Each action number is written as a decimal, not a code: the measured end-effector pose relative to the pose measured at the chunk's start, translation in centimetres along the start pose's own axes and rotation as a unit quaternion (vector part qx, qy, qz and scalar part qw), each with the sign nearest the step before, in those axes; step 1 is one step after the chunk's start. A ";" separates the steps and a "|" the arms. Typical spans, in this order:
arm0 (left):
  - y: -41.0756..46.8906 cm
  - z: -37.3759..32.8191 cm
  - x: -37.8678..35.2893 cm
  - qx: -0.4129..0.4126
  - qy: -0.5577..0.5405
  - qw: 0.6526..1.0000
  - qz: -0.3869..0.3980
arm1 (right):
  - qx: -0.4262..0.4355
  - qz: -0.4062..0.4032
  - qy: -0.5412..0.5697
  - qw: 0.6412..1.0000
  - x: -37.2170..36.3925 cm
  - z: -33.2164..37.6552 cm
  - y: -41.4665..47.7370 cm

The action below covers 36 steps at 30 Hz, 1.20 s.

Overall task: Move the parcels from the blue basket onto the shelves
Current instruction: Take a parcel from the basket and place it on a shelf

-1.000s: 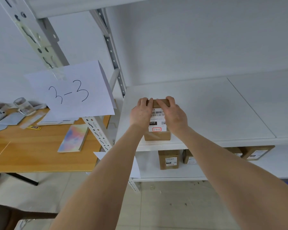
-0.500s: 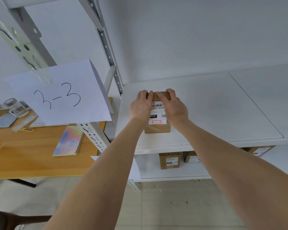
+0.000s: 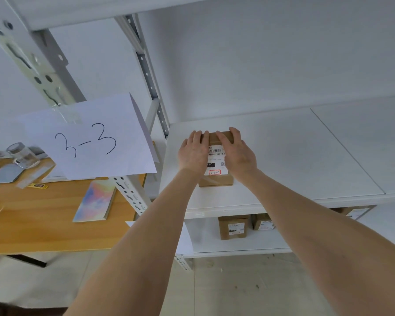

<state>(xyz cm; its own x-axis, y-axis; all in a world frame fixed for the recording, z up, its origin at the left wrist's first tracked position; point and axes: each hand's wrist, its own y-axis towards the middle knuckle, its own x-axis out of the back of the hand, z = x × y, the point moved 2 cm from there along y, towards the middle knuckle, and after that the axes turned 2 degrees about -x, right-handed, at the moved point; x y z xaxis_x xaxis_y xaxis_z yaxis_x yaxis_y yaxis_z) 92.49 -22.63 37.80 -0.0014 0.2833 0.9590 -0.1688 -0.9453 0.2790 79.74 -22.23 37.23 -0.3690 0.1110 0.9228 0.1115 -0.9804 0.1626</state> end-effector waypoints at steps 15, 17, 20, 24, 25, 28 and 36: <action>-1.7 -2.6 3.0 0.017 0.023 0.998 0.059 | -0.056 0.026 -0.035 0.997 3.0 -0.9 -3.5; -2.0 -4.1 3.5 0.002 0.029 0.998 0.056 | -0.064 0.025 -0.036 0.997 3.7 -1.7 -4.4; -2.6 -7.2 4.0 -0.040 0.039 0.997 0.048 | -0.080 0.006 -0.049 0.996 4.4 -3.8 -6.0; -3.5 -12.6 3.3 -0.087 0.039 0.993 0.070 | -0.112 -0.017 -0.065 0.991 5.0 -7.9 -9.3; -3.6 -14.1 2.9 -0.099 0.036 0.991 0.078 | -0.127 -0.018 -0.069 0.989 5.1 -9.1 -10.2; -4.1 -18.9 1.8 -0.145 0.030 0.984 0.097 | -0.175 -0.014 -0.078 0.981 5.7 -13.1 -13.0; -7.2 -33.4 -1.7 -0.302 0.002 0.943 0.142 | -0.336 0.026 -0.067 0.939 6.4 -24.7 -22.7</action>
<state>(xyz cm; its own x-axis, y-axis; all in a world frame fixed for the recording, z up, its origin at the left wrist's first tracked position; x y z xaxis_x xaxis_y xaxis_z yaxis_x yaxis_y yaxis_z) 60.84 -10.89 32.48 -0.1342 0.0350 0.9903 -0.6912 -0.7194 -0.0683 52.00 -3.33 30.84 -0.2539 0.0363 0.9666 -0.4982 -0.8614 -0.0985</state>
